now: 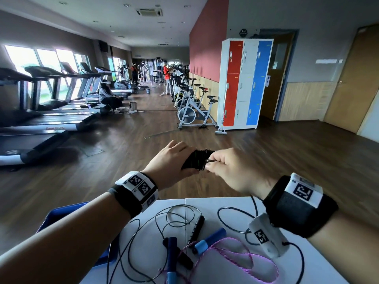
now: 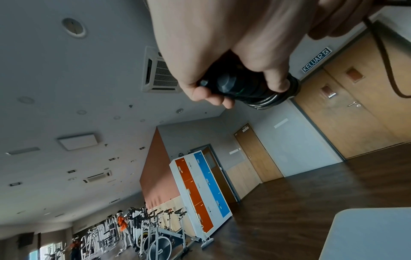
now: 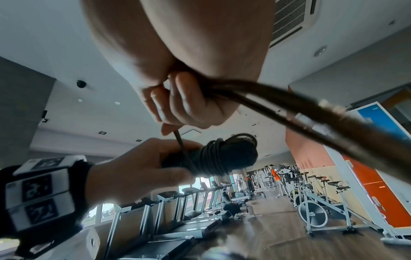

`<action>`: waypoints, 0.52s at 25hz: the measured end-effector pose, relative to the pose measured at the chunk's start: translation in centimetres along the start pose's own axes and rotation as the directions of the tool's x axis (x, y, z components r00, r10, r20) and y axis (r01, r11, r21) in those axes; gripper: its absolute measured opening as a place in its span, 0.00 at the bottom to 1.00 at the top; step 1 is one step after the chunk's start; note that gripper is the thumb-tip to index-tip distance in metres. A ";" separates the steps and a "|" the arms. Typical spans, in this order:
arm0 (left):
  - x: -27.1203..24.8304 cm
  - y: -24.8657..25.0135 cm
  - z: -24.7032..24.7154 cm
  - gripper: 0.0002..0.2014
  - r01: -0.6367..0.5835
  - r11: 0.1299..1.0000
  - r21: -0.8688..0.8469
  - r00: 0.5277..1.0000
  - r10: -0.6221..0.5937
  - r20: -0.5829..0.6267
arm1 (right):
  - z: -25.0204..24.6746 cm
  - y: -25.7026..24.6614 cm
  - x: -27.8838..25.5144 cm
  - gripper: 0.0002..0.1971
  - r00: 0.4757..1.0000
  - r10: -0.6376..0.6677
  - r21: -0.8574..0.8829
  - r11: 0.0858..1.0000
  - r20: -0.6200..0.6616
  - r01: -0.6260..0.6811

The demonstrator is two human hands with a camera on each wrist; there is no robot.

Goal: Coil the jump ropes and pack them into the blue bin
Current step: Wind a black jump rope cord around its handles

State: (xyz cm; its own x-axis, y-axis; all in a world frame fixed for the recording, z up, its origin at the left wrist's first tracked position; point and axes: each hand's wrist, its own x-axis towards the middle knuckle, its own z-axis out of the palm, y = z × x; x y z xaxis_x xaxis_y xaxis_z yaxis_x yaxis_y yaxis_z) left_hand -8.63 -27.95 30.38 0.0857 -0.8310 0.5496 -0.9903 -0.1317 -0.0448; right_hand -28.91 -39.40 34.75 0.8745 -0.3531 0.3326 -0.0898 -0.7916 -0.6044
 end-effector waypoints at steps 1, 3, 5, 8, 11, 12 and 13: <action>0.1 0.0 -0.1 0.32 0.001 1.000 0.005 1.000 -0.001 0.003 | -0.7 -0.2 0.4 0.12 0.999 0.026 0.043 0.999 0.032 -0.027; 0.2 0.0 -0.2 0.32 -0.008 1.000 0.010 1.000 0.007 0.005 | -2.0 -0.5 1.3 0.12 0.993 0.050 0.099 0.993 0.106 -0.061; 0.2 0.2 -0.3 0.33 -0.038 0.999 0.002 0.999 0.038 0.003 | -3.3 -0.7 2.3 0.12 0.984 0.033 0.078 0.996 0.176 -0.047; 0.4 0.9 -0.5 0.33 -0.091 0.996 -0.022 0.996 0.090 -0.008 | -5.0 -0.8 4.2 0.11 0.979 -0.033 -0.019 0.999 0.200 0.037; 0.3 1.4 -0.7 0.31 -0.090 0.993 -0.076 0.996 0.090 -0.001 | -6.3 -0.3 5.9 0.08 0.985 -0.091 -0.176 0.977 0.149 0.117; 0.2 1.6 -0.8 0.30 -0.089 0.990 -0.106 0.996 0.090 0.008 | -6.5 0.1 6.4 0.08 0.986 -0.099 -0.190 0.974 0.134 0.124; 0.0 1.7 -0.8 0.30 -0.092 0.987 -0.132 0.995 0.095 0.014 | -6.6 0.4 6.9 0.09 0.986 -0.105 -0.198 0.972 0.126 0.128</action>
State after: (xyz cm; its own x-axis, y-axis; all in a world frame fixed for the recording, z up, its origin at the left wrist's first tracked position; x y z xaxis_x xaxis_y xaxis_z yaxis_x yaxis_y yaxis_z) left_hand -10.41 -27.75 30.94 -0.0072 -0.8473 0.5311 -0.9997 0.0181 0.0154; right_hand -26.05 -45.48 41.57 0.9323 -0.2024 0.2999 -0.0692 -0.9133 -0.4014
